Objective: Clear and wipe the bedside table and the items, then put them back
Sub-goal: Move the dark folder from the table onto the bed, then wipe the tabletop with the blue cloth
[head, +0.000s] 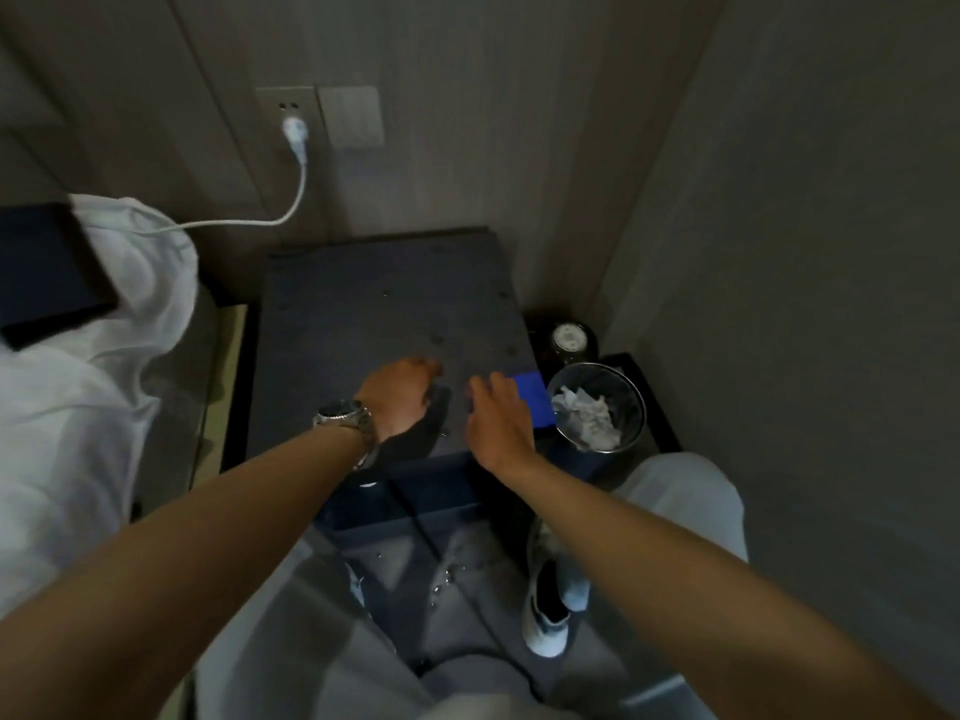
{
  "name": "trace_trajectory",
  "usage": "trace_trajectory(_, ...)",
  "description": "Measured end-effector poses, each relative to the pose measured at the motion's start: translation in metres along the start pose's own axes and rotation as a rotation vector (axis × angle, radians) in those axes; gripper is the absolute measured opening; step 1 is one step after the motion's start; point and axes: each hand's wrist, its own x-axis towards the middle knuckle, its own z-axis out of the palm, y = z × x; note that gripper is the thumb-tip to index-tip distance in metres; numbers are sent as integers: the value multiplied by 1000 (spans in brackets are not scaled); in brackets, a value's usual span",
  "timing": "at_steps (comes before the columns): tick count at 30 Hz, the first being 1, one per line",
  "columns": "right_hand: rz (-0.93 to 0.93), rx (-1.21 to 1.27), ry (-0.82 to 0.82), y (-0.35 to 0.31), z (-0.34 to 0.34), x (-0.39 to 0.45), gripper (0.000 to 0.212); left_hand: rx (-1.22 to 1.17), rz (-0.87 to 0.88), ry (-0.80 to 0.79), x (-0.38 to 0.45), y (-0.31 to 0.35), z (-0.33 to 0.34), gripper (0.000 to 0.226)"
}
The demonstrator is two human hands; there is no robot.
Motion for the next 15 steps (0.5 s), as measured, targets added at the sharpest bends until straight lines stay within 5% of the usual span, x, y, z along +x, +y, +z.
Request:
trace_trajectory(5, 267, -123, -30, 54, -7, -13, 61, -83, 143, -15, 13, 56, 35, 36)
trace_trajectory(15, 502, 617, -13, 98, -16, 1, 39, 82, 198, -96, 24, 100, 70, 46)
